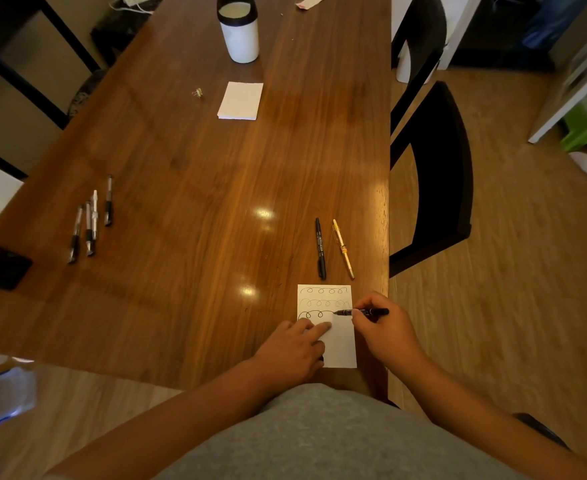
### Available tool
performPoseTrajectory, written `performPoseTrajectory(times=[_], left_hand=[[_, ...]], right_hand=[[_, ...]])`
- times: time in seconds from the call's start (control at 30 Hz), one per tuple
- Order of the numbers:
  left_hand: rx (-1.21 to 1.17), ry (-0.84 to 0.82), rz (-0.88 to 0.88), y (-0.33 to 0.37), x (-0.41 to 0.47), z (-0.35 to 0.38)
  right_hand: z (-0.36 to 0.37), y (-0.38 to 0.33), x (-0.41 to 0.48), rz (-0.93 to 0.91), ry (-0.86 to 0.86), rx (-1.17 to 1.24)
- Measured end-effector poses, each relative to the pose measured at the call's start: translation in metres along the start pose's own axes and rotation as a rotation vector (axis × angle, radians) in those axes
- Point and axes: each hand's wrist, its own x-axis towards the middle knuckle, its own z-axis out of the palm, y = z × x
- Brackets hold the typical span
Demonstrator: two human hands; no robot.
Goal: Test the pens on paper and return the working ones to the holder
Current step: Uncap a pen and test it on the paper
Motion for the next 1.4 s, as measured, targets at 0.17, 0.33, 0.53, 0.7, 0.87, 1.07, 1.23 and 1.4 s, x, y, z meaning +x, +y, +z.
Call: performPoseTrajectory(times=[0.17, 0.33, 0.53, 0.7, 0.87, 1.07, 1.23, 1.4], left_hand=[[-0.005, 0.003, 0.005, 0.001, 0.004, 0.001], [-0.013, 0.025, 0.016, 0.003, 0.007, 0.003], [0.012, 0.016, 0.041, 0.002, 0.009, 0.000], [0.030, -0.009, 0.046, 0.003, 0.011, -0.002], [0.022, -0.014, 0.036, 0.005, 0.015, -0.003], [-0.004, 0.020, 0.037, 0.007, 0.014, -0.003], [-0.011, 0.034, 0.026, 0.009, 0.016, -0.006], [0.003, 0.047, 0.039, 0.008, 0.016, -0.006]], right_hand=[[-0.001, 0.003, -0.005, -0.014, 0.000, -0.029], [0.001, 0.002, -0.005, -0.022, -0.031, -0.023], [0.002, -0.001, 0.001, -0.016, -0.024, -0.004], [-0.004, -0.001, 0.003, -0.004, -0.005, -0.007], [-0.009, 0.001, 0.001, 0.025, 0.024, -0.028], [-0.016, 0.003, -0.006, 0.036, 0.025, 0.006], [-0.015, 0.005, -0.009, 0.035, 0.003, -0.016], [-0.011, 0.004, -0.006, 0.031, -0.007, -0.023]])
